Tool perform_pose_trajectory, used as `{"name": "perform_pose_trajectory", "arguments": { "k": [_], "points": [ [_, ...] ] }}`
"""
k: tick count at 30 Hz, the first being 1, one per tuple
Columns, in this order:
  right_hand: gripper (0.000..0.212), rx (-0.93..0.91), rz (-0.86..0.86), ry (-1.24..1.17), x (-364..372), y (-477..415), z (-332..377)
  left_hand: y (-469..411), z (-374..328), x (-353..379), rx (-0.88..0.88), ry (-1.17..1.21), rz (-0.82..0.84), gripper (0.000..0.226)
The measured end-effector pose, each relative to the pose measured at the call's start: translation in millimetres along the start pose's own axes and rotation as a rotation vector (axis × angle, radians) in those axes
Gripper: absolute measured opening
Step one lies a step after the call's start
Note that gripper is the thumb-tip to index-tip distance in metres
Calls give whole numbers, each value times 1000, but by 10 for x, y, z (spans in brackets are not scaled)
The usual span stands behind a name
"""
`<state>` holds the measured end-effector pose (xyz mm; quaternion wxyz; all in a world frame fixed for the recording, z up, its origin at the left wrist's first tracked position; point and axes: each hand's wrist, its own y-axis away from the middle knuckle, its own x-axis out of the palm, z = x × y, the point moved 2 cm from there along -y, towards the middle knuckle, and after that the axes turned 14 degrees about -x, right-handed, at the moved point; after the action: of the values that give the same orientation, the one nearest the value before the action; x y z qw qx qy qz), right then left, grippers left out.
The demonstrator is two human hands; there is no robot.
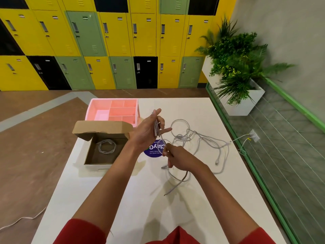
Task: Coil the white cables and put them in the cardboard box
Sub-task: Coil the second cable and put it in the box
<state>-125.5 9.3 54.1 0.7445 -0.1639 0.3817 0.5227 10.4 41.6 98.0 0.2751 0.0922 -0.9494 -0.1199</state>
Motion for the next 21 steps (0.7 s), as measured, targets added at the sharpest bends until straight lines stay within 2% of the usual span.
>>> {"name": "perform_pose_trajectory", "arguments": {
  "k": [1,4,8,16,21],
  "points": [
    [6,-3,8,3,-14,9,10,11,-6,18,15,-48,-27,32],
    [18,-14,9,-21,-62,57,17,29,17,6,-4,-250,-96,52],
    [21,-41,-43,-53,-119,93,6,24,160,-40,-39,-551,-102,54],
    [21,-90,-5,18,-176,105,67,-8,168,133,-56,-607,-102,47],
    [10,-132,-76,147,-347,110,119,-35,180,151,-187,-1192,-339,46]
  ]
}}
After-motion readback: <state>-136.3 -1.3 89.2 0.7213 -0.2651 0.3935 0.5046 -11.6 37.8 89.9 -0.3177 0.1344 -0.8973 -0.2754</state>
